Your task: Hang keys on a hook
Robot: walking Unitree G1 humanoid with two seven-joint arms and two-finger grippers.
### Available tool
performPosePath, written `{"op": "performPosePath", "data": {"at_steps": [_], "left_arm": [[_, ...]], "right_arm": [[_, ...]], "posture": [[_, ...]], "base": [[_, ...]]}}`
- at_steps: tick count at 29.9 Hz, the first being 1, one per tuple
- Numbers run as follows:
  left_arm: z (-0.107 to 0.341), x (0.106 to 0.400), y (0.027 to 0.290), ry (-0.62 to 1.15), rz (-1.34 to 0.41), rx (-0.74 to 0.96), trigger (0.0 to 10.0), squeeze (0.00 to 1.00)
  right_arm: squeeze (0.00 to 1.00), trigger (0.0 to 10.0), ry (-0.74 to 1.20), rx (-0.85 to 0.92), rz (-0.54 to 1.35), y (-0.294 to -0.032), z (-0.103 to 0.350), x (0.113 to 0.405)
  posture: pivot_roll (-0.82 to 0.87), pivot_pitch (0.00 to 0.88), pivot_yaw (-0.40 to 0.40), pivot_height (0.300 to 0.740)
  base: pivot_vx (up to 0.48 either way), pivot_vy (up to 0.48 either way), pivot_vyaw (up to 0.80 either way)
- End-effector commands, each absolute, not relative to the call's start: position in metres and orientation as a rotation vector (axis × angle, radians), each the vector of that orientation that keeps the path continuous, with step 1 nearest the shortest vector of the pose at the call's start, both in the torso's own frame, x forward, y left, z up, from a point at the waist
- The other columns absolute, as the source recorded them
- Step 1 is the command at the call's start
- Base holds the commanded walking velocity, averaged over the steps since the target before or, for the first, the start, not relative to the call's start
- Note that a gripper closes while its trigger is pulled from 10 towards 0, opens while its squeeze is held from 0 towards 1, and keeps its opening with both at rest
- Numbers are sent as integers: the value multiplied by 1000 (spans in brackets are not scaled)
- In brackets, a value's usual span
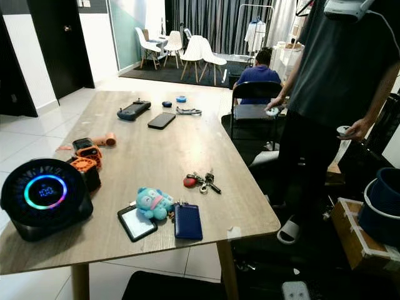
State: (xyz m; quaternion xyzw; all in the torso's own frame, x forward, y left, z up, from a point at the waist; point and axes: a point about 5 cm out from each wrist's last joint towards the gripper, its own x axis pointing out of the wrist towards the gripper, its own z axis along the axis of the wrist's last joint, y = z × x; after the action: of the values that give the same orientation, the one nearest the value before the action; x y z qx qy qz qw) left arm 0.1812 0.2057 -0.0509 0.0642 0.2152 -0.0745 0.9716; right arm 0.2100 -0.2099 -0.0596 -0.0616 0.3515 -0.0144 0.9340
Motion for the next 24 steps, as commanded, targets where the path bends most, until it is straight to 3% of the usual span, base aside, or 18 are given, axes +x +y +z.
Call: {"op": "performPosePath", "data": {"at_steps": [1, 2, 7, 24], "left_arm": [[-55, 178, 203, 457, -132, 104, 10000, 0], [-56, 179, 201, 466, -112, 98, 10000, 0], [-55, 182, 199, 457, -89, 77, 10000, 0], [-54, 195, 190, 486, -106, 82, 10000, 0]], "right_arm": [[0, 10000, 759, -140, -16, -212, -64, 203], [0, 10000, 766, -152, 56, -198, -66, 205], [0, 10000, 773, -168, 104, -189, -66, 207], [0, 10000, 719, -98, 60, -188, -62, 213]], "posture": [[63, 58, -75, 740], [61, 55, -77, 740], [63, 54, -81, 740], [66, 30, -72, 740]], "base": [[0, 0, 0], [0, 0, 0], [0, 0, 0], [0, 0, 0]]}}
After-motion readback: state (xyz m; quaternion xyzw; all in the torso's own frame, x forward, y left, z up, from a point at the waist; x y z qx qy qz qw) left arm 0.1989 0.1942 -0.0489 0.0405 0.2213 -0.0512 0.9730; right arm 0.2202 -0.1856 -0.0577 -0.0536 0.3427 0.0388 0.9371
